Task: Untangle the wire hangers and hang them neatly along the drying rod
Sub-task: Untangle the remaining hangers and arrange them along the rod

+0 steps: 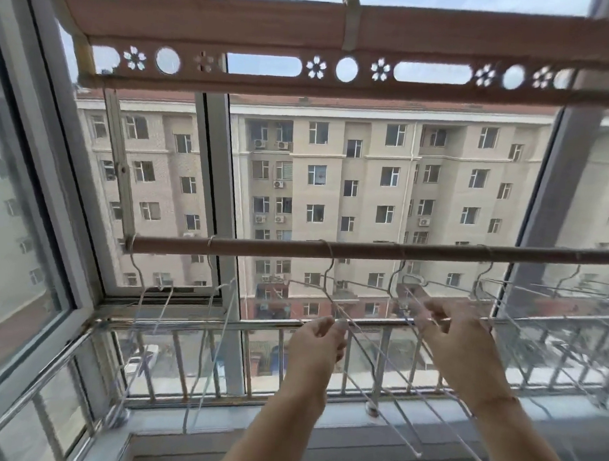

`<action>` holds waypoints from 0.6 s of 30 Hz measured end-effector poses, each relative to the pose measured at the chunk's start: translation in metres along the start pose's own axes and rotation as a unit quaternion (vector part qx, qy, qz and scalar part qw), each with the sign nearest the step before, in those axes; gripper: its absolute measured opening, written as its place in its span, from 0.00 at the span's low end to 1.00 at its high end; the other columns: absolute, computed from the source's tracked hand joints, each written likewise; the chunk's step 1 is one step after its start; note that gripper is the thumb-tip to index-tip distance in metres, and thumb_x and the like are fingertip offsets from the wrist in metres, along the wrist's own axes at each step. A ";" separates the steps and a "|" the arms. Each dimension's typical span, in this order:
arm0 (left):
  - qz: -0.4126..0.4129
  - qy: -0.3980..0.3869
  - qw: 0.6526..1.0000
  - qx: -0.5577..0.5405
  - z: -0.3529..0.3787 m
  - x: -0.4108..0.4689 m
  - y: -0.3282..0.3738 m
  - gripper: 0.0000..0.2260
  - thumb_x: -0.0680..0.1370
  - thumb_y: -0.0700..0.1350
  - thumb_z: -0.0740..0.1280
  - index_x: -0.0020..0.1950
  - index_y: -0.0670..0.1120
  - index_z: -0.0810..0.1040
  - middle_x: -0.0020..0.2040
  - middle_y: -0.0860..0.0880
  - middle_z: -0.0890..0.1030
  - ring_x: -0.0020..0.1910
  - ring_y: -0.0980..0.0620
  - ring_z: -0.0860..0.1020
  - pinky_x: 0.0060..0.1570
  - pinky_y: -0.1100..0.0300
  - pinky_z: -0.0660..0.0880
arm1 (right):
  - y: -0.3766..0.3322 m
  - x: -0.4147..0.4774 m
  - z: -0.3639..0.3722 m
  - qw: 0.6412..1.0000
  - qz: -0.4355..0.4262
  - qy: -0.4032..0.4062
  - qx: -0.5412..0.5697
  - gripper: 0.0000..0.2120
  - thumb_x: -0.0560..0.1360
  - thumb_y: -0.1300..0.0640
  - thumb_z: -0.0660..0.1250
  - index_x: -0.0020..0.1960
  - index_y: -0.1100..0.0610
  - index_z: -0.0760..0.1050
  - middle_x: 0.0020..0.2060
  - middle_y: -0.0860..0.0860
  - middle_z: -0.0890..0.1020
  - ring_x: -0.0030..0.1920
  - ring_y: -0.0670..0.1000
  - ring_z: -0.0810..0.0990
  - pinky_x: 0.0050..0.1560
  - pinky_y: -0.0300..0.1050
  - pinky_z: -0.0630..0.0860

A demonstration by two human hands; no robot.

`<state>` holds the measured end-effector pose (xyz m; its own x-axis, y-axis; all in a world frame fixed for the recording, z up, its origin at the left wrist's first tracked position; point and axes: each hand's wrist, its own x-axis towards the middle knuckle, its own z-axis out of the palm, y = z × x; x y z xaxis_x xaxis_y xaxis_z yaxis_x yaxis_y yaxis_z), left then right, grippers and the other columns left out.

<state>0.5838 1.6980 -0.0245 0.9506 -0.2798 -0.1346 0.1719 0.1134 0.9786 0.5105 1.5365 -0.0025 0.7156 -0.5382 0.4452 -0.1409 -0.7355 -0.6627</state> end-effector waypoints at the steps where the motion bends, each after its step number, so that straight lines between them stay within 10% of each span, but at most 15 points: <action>1: 0.000 -0.010 1.000 -0.020 0.004 0.001 0.002 0.08 0.77 0.42 0.67 0.54 0.41 0.78 0.44 0.43 0.80 0.43 0.48 0.77 0.47 0.58 0.77 | 0.003 0.004 0.001 0.999 0.012 -0.035 0.004 0.14 0.75 0.52 0.65 0.58 0.58 0.76 0.51 0.54 0.79 0.49 0.52 0.78 0.53 0.47 0.77; 9: 0.014 0.052 0.996 -0.070 0.006 0.002 0.006 0.05 0.78 0.36 0.64 0.47 0.40 0.80 0.34 0.45 0.84 0.32 0.53 0.80 0.31 0.64 0.77 | 0.010 0.013 0.019 0.986 0.020 -0.153 0.067 0.09 0.76 0.57 0.64 0.38 0.49 0.76 0.31 0.49 0.83 0.33 0.44 0.79 0.35 0.38 0.71; 18: 0.033 0.151 0.986 -0.055 -0.046 -0.008 0.013 0.06 0.78 0.38 0.64 0.47 0.42 0.81 0.38 0.44 0.85 0.35 0.52 0.80 0.34 0.61 0.76 | 0.000 0.014 0.040 0.982 -0.021 -0.152 0.106 0.08 0.76 0.57 0.64 0.41 0.55 0.80 0.30 0.49 0.82 0.29 0.42 0.75 0.32 0.37 0.67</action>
<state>0.5904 1.7450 -0.0176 0.9915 0.0275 -0.1273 0.1177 0.2289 0.9663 0.5482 1.5454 -0.0197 0.8934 -0.3377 0.2963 0.0161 -0.6350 -0.7723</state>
